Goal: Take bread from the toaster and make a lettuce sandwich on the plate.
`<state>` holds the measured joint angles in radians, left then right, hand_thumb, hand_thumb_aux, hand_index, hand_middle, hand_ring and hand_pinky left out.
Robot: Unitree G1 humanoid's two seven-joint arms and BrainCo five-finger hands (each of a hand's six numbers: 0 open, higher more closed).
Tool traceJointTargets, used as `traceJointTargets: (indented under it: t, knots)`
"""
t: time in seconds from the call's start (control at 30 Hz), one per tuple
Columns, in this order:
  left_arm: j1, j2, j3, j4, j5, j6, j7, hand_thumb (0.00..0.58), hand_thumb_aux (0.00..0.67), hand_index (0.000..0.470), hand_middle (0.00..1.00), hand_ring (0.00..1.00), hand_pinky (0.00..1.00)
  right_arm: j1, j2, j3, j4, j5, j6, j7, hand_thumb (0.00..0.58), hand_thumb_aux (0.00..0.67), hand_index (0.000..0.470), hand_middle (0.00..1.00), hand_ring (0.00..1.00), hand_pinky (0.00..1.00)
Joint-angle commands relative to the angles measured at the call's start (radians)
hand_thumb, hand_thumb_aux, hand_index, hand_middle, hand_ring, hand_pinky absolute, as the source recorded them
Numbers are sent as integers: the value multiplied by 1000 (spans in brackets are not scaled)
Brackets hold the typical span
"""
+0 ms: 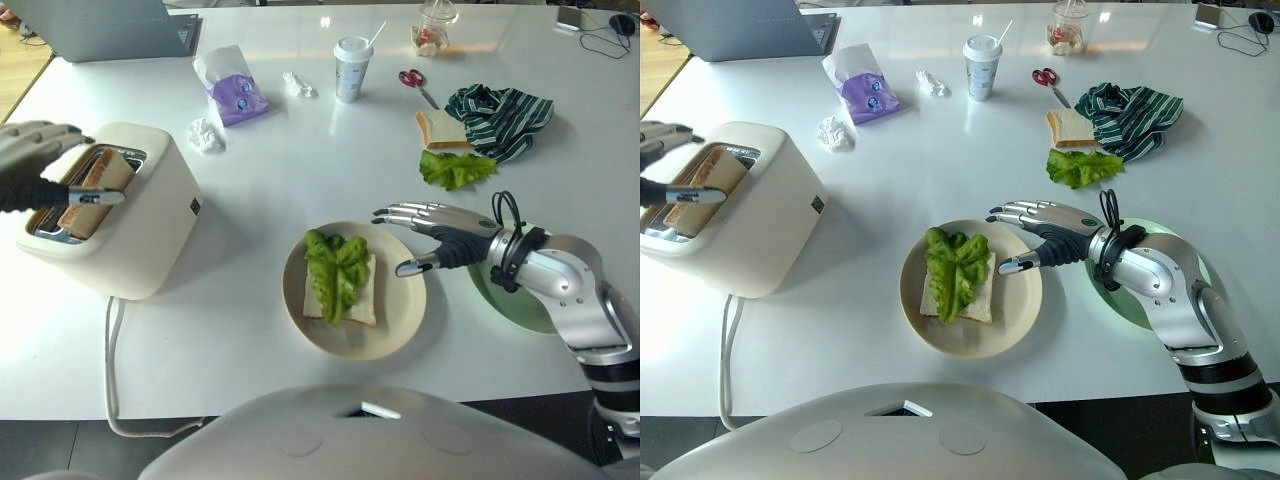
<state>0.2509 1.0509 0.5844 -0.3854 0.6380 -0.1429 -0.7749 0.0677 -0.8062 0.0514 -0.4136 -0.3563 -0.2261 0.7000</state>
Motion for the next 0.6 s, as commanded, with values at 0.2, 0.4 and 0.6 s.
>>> traceJointTargets:
  t: [0.2,0.4,0.6]
  knots:
    - [34,5,-7,11,4,17,-10,574,602,422,0,0,0,-30,-20,-16,6,-1,0,1,0,0,0,0,0,0]
    - [8,3,-7,1,-5,38,14,580,670,470,918,918,918,-38,-20,1,30,-37,-12,-8,0,0,0,0,0,0]
    - [-92,-24,-40,-22,-56,90,60,580,670,470,1000,1000,1000,-53,-16,1,52,-51,-22,-18,0,0,0,0,0,0]
